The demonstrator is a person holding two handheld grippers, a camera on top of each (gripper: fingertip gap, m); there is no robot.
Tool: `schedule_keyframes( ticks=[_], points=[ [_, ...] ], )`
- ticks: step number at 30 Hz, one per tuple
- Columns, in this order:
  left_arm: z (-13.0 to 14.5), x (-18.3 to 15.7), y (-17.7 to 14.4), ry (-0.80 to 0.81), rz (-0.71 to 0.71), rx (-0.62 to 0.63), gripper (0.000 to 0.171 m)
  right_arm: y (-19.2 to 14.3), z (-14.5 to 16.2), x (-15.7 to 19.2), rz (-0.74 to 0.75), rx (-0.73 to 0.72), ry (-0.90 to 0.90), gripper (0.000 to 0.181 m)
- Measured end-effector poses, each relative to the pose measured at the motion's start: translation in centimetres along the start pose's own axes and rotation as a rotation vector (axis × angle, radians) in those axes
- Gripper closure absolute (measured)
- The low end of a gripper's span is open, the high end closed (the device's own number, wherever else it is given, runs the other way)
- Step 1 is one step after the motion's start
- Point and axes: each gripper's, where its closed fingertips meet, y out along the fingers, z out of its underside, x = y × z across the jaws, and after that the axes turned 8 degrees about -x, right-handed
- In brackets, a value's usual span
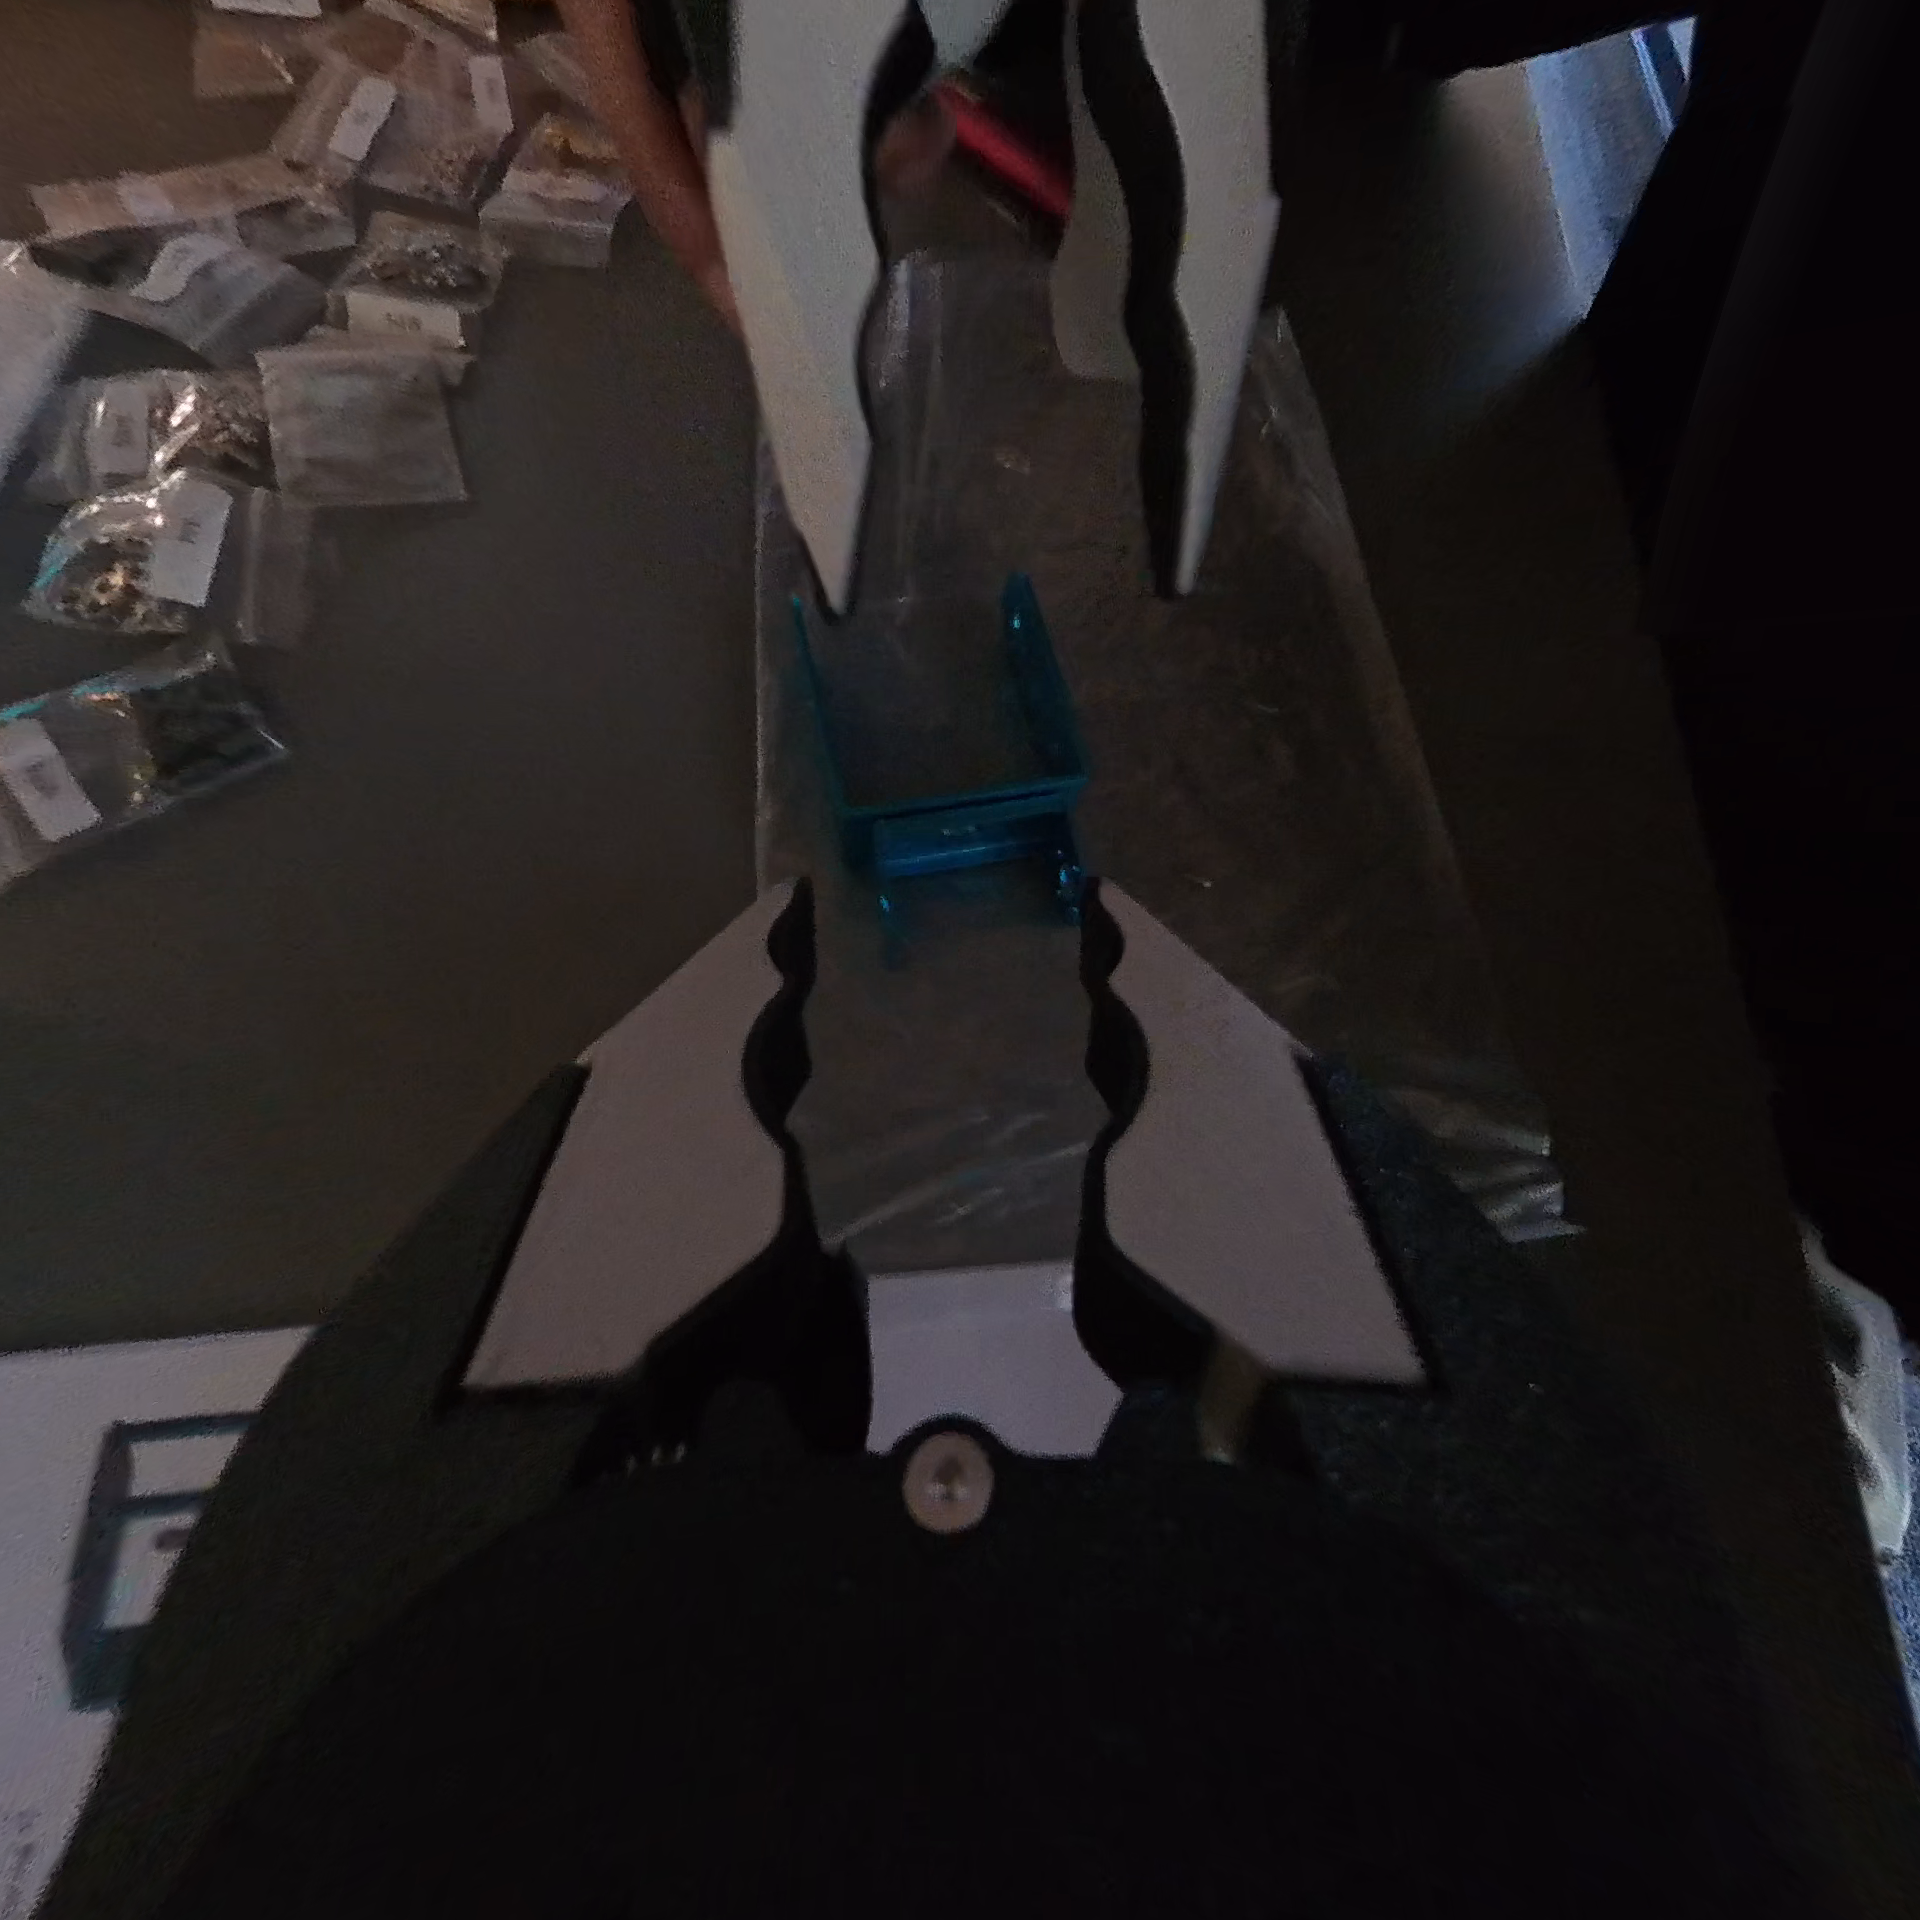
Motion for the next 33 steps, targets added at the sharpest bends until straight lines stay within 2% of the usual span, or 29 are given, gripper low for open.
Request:
schedule_keyframes(
  ticks=[4,6,9,11,14,17,24,26,33],
  points=[
    [0.3,1.8,1.2,0.091,0.005,0.084,0.122,1.6,1.5,0.1,-0.068,0.100,0.040,0.108],
    [0.3,1.7,1.8,0.110,0.048,0.083,0.124,2.0,1.2,0.4,-0.092,0.076,0.044,0.118],
    [0.1,1.4,2.6,0.128,0.079,0.026,0.125,2.6,1.6,0.6,-0.102,0.095,0.036,0.114],
    [0.5,1.6,2.8,0.153,0.050,0.051,0.126,2.8,1.5,0.9,-0.111,0.083,0.026,0.117],
    [0.6,1.4,3.0,0.197,0.043,0.058,0.137,3.0,1.2,1.0,-0.111,0.076,0.015,0.120],
    [1.2,1.1,3.5,0.218,0.049,0.098,0.139,3.5,1.4,1.2,-0.124,0.097,0.019,0.118],
    [1.2,0.9,3.7,0.197,0.042,0.101,0.139,2.9,1.9,1.2,-0.115,0.154,-0.005,0.122],
    [1.2,0.9,3.7,0.195,0.037,0.101,0.140,3.1,1.5,1.6,-0.130,0.135,0.006,0.121],
    [1.2,0.8,3.8,0.176,0.040,0.103,0.140,3.5,2.4,1.5,-0.098,0.227,-0.047,0.116]
  ],
)
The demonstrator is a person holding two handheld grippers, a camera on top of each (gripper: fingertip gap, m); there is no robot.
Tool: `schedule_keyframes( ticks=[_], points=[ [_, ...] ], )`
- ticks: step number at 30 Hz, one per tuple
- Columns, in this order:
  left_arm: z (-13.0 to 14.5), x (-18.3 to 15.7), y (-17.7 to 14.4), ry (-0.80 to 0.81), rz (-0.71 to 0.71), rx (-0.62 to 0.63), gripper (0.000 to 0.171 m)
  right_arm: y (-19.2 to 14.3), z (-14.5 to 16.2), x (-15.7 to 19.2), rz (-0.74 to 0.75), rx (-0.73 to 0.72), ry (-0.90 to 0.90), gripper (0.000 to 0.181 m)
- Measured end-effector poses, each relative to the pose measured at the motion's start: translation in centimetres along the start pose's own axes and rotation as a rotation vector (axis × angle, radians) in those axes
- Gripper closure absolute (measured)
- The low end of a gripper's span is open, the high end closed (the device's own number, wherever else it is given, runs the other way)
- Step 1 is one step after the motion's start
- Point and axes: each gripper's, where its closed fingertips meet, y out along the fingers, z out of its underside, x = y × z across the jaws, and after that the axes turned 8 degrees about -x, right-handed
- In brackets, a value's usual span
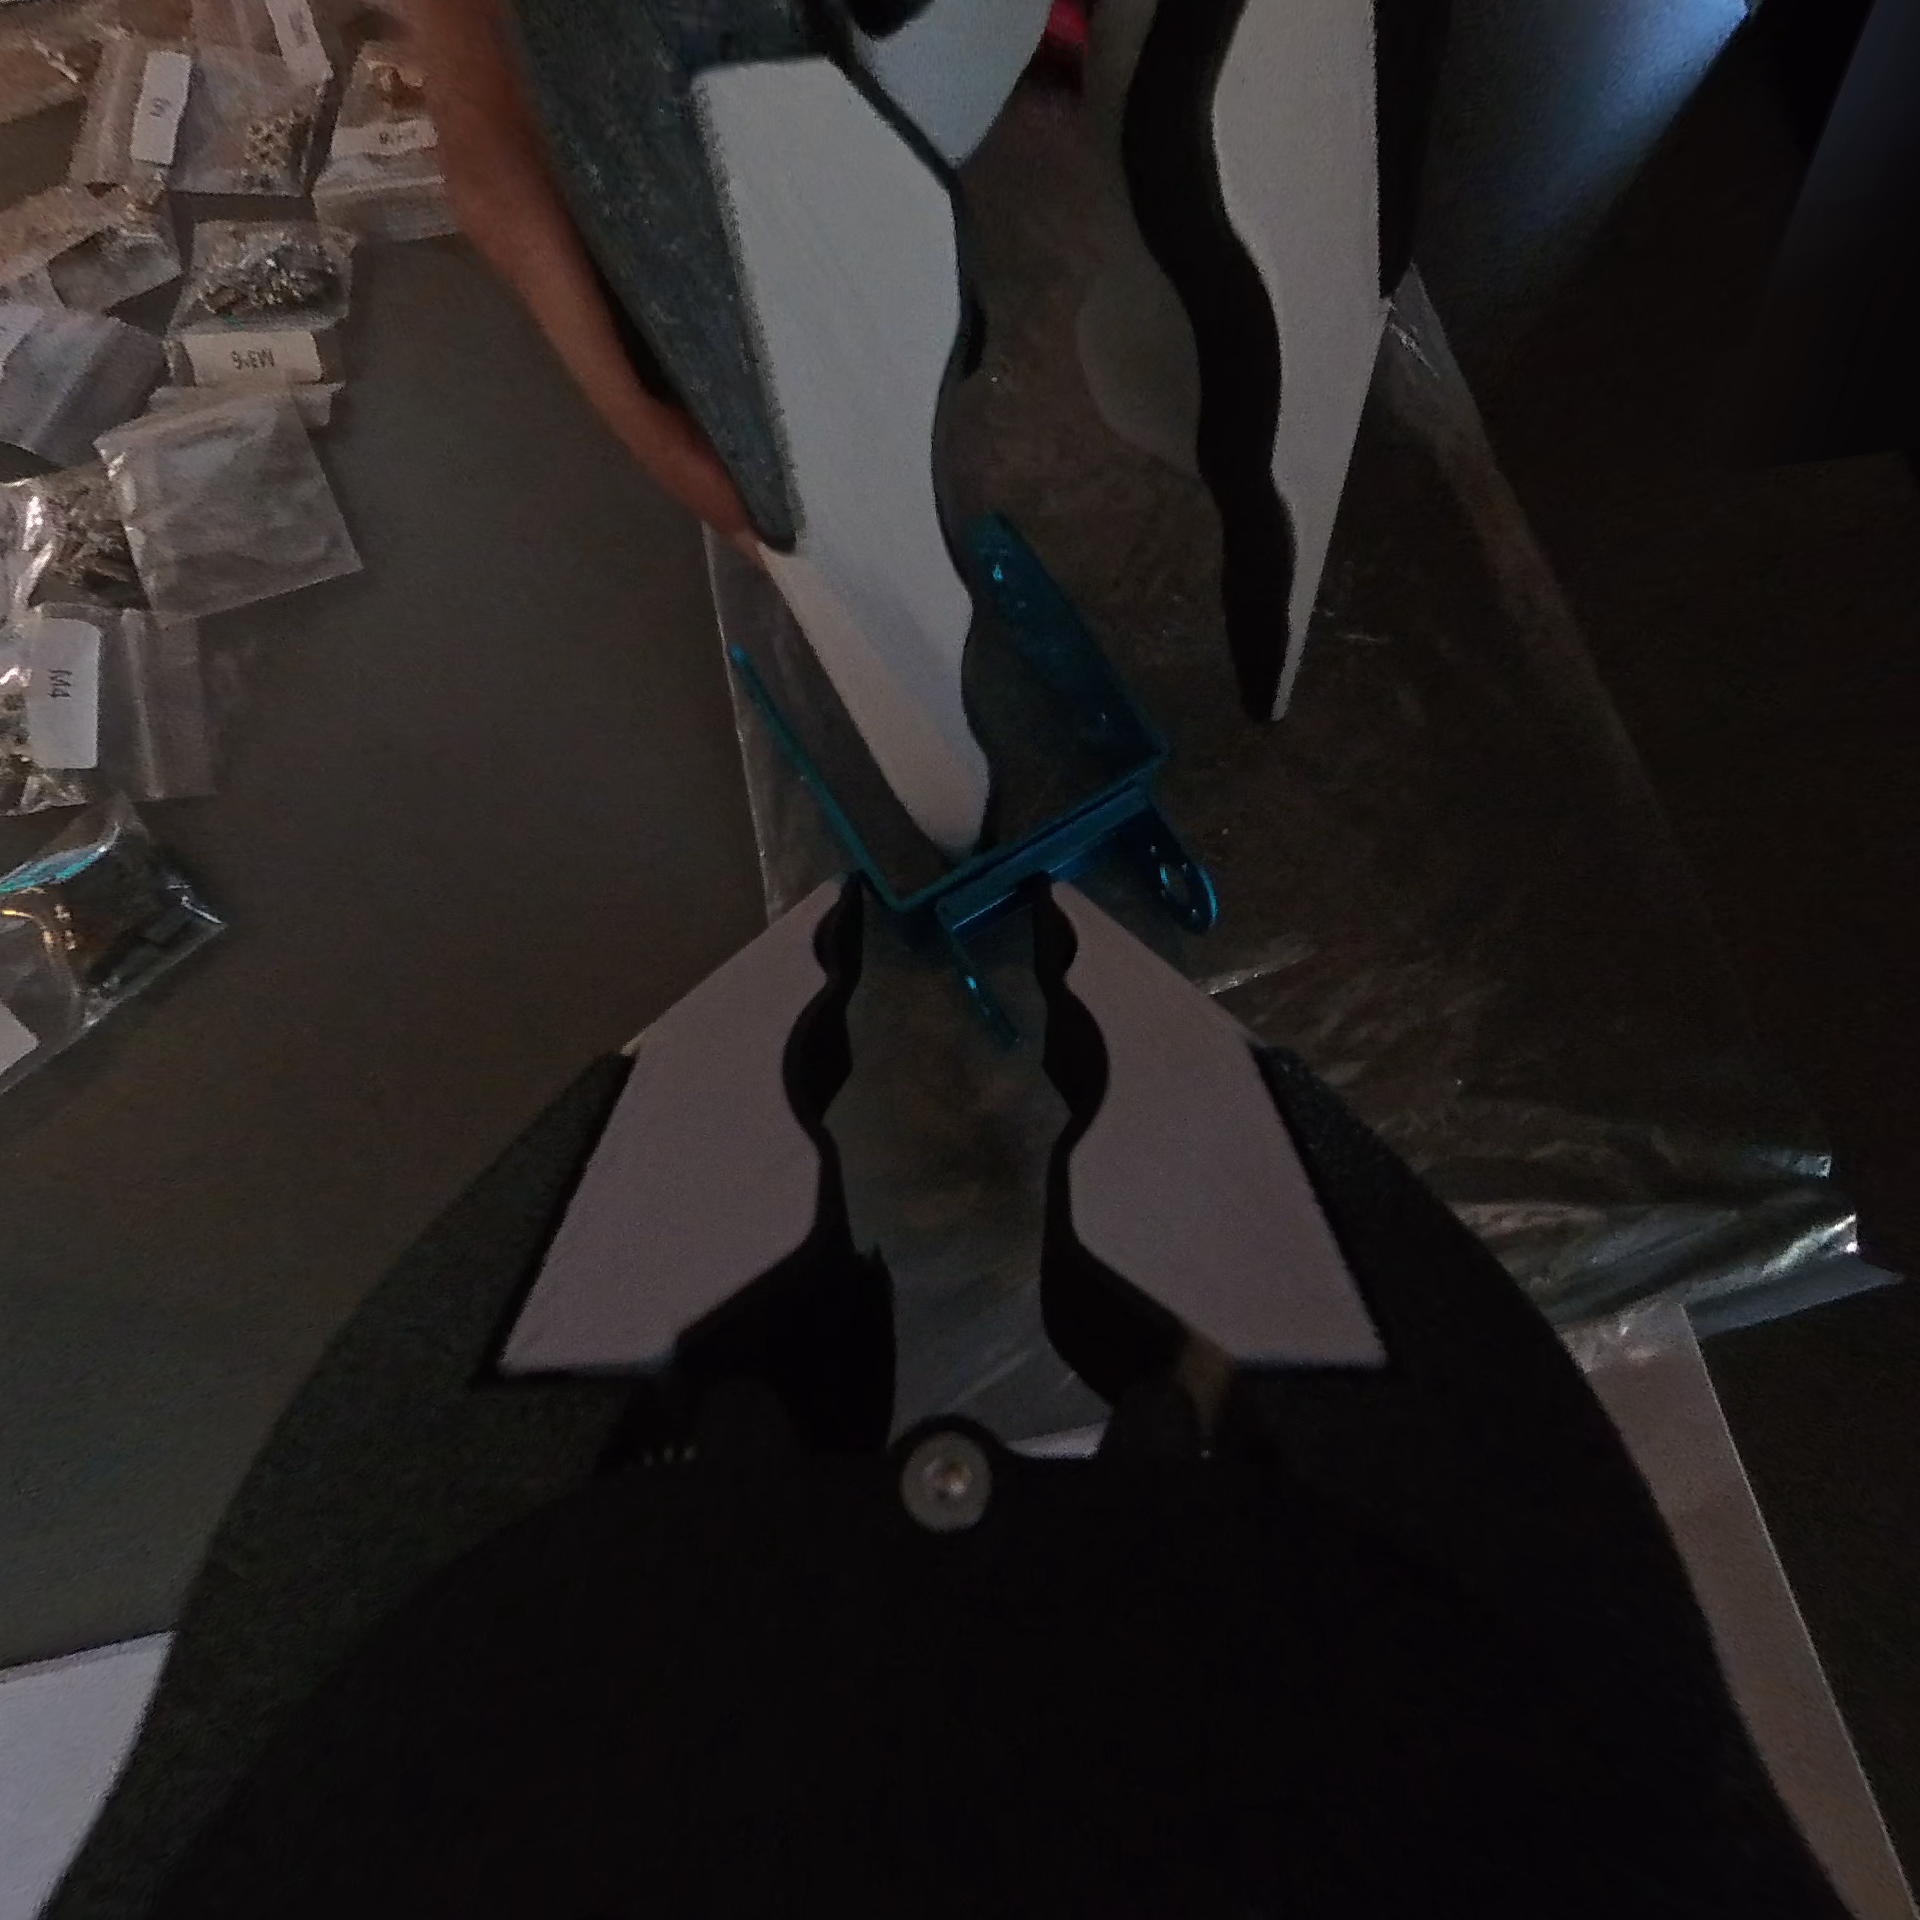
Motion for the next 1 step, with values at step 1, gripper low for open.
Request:
schedule_keyframes(
  ticks=[1],
  points=[
    [0.00,0.00,0.00,-0.002,0.001,0.000,0.140,-0.04,0.15,-0.22,0.016,0.016,-0.014,0.116]
  ],
)
